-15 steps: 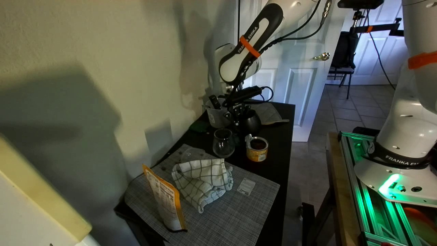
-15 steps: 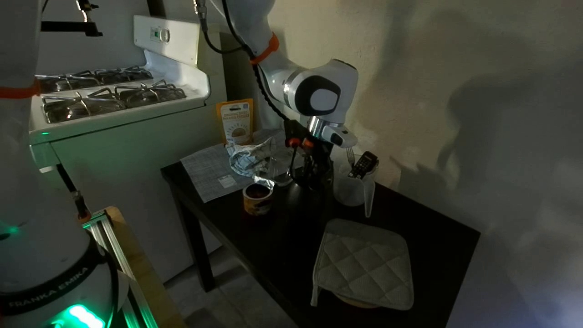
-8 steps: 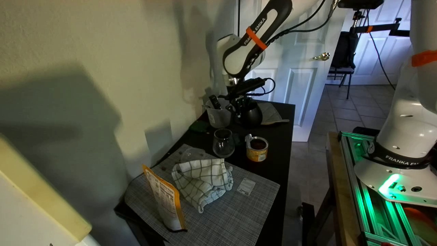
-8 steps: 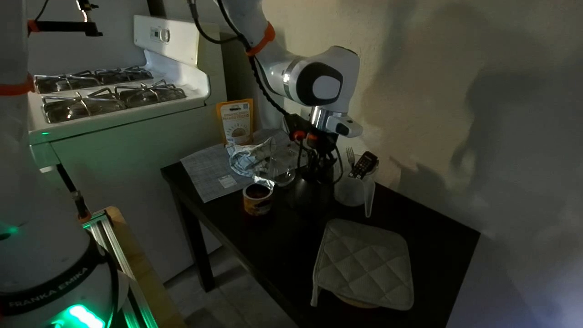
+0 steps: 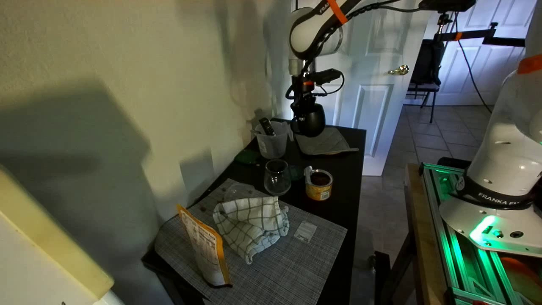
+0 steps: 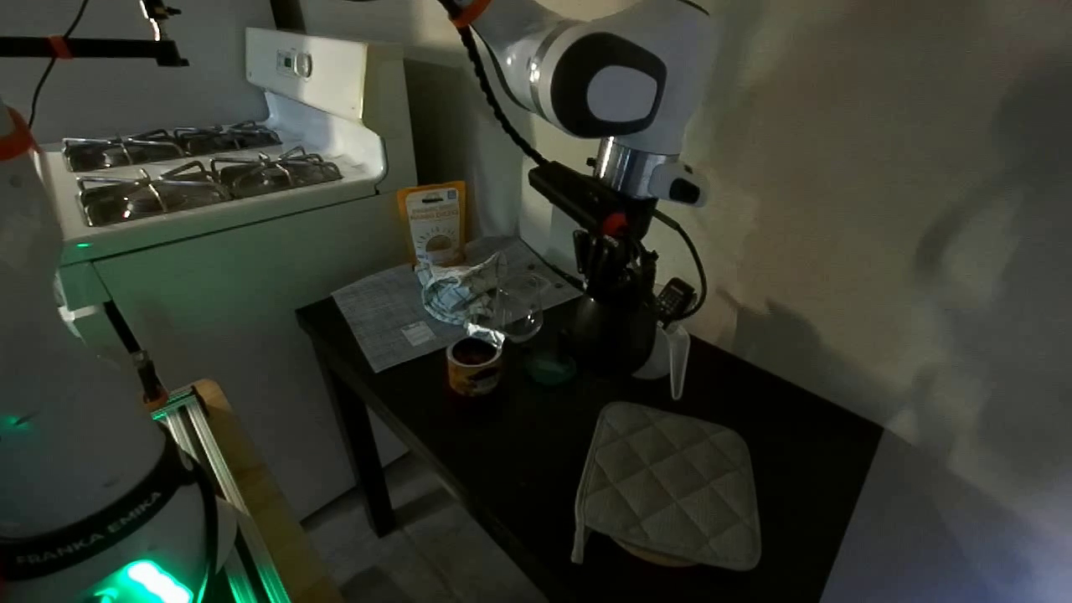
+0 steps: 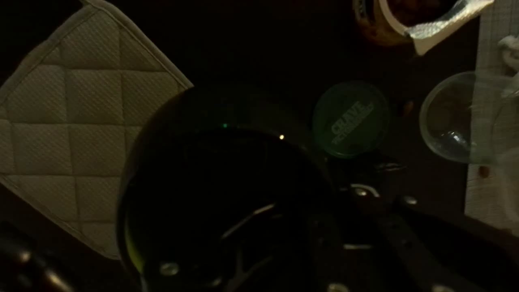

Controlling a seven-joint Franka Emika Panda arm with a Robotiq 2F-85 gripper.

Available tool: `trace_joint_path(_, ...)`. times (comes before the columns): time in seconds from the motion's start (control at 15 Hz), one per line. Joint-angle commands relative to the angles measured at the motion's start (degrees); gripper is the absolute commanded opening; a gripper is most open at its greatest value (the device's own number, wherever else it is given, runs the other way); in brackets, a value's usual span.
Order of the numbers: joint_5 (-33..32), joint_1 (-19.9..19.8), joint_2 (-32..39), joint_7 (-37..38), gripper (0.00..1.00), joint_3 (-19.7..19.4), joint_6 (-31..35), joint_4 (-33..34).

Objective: Move the black mug to the right.

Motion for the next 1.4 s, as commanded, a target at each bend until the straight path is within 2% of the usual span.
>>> trace_joint_path(0.0, 2.49, -2.59, -5.02, -13.96, 0.03, 0.41, -5.58, -3.02)
trace_joint_path(0.33, -3.19, -5.23, -4.26, -30.28, 0.03, -1.7, -18.28, 0.99)
trace_joint_path(0.47, -3.35, -6.31, -2.2, -35.8, 0.03, -2.4, -23.99, 5.12)
trace_joint_path(0.53, -2.68, -5.57, -2.92, -31.65, 0.1, -2.04, -19.03, 1.47)
trace_joint_path(0.8, -2.7, -6.41, -2.32, -35.17, 0.1, -2.47, -22.09, 4.0)
trace_joint_path(0.87, -2.7, -6.4, -2.17, -35.25, 0.03, -2.4, -22.09, 4.06)
trace_joint_path(1.2, -5.76, -9.2, -0.96, -57.0, 0.03, -3.96, -23.29, 8.66)
trace_joint_path(1.33, -4.91, -10.38, 0.46, -61.76, 0.03, -4.87, -23.12, 12.05)
